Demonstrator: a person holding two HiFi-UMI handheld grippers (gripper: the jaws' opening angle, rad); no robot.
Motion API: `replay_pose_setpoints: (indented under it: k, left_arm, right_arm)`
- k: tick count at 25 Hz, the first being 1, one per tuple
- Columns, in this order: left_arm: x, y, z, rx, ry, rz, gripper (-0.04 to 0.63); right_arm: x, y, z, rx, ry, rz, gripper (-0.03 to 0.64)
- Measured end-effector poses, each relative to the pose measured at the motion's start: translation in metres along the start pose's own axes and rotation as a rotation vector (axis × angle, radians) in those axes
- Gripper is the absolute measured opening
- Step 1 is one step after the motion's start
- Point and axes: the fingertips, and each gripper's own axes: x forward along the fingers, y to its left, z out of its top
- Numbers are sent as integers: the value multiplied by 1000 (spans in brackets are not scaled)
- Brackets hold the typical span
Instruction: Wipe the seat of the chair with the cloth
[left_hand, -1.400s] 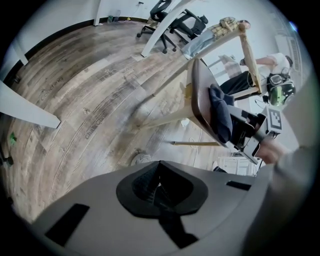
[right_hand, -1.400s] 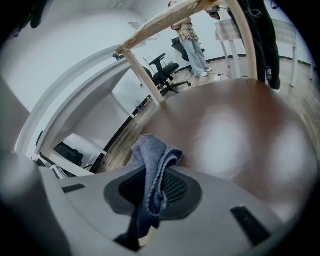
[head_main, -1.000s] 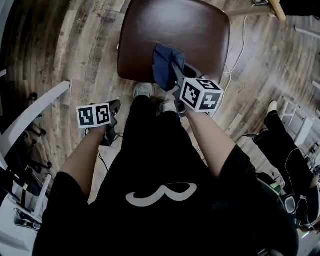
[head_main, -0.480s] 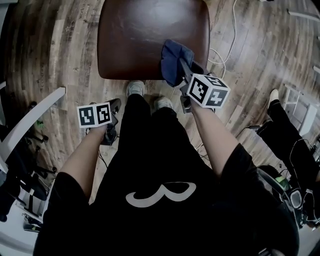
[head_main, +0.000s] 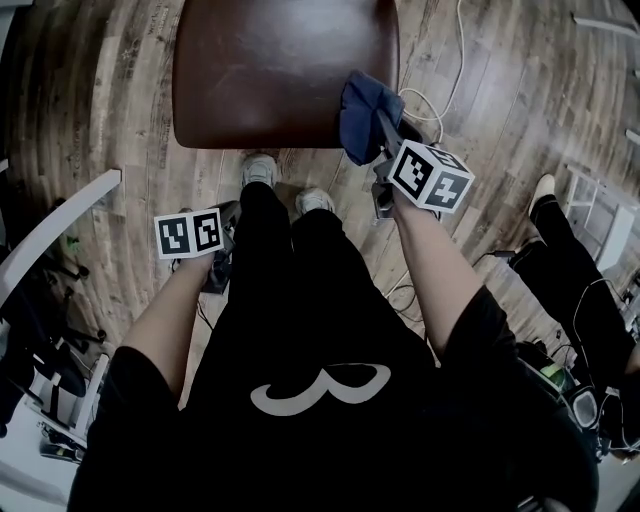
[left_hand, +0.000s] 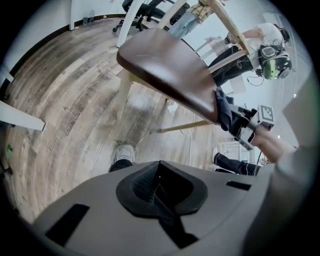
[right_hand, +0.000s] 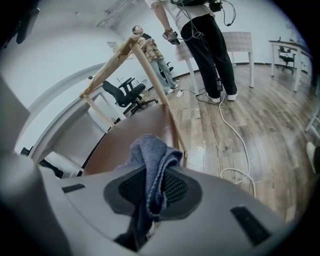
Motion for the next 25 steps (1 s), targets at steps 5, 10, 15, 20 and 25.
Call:
replay_pose_setpoints:
  k: [5, 10, 15, 20, 25]
  left_arm:
    - [2, -14, -3, 0, -22, -2, 12]
    - [-5, -28, -10, -20, -66, -5, 12]
    - [-21, -59, 1, -81, -192, -74, 12]
    - [-63, -108, 11, -63, -308, -168, 12]
    - [-120, -156, 13, 20, -368, -278, 12]
  right_arm:
    - [-9, -32, 5, 3, -17, -41, 54]
    - [-20, -46, 9, 2, -15, -53, 54]
    - [-43, -11, 39, -39, -60, 68, 54]
    - [-84, 47, 62, -101, -69, 221, 54]
    - [-142, 114, 54, -129, -40, 416, 54]
